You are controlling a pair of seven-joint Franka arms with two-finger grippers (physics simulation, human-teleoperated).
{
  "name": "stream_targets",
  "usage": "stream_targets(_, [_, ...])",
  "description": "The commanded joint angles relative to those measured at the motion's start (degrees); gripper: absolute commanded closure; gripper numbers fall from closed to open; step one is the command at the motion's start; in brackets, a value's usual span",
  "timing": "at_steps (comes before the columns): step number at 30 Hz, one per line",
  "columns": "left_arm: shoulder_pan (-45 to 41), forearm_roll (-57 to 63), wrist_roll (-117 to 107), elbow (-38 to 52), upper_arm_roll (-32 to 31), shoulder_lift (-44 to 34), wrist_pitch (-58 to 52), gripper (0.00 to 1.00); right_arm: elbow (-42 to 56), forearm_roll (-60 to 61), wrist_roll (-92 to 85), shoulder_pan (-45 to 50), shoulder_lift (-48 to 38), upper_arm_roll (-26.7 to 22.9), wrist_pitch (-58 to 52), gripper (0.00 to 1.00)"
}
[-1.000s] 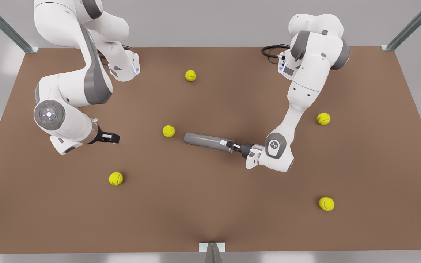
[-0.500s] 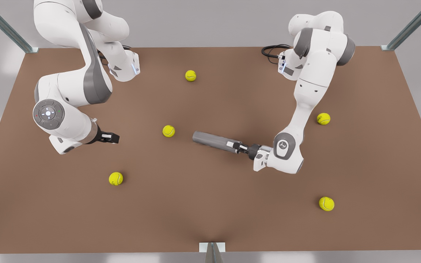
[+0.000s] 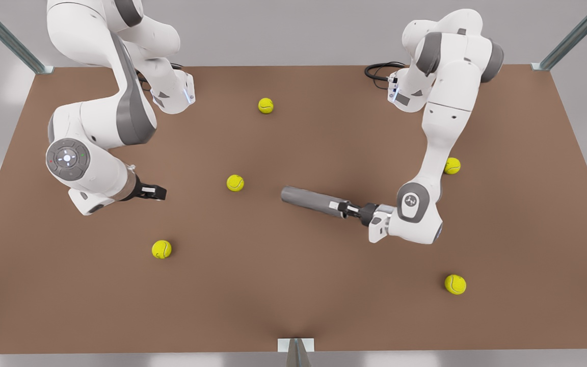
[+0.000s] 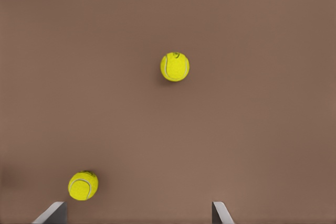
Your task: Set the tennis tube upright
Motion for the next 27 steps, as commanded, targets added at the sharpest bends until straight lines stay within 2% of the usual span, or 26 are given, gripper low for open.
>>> stream_targets(1, [-0.02, 0.68, -0.19, 0.0, 0.22, -0.13, -0.23, 0.79, 0.07, 0.0, 0.0, 0.01, -0.01, 0.0, 0.0, 0.0])
stream_targets(7, [1.91, 5.6, -3.97, 0.09, 2.41, -3.64, -1.02, 0.79, 0.07, 0.0, 0.0, -0.08, -0.01, -0.08, 0.0, 0.0])
stream_targets(16, [2.0, 25.2, -11.7, 1.93, 6.19, -9.79, -3.57, 0.79, 0.07, 0.0, 0.0, -0.08, -0.01, 0.0, 0.0, 0.0])
stream_targets(21, [2.79, 34.25, -14.52, 3.16, 6.28, -12.69, -3.66, 0.79, 0.07, 0.0, 0.09, -0.08, -0.01, -0.09, 0.0, 0.0])
stream_targets(27, [2.96, 50.95, -19.78, 3.95, 6.37, -17.44, -3.57, 0.79, 0.07, 0.0, 0.0, -0.08, -0.01, -0.09, 0.0, 0.0])
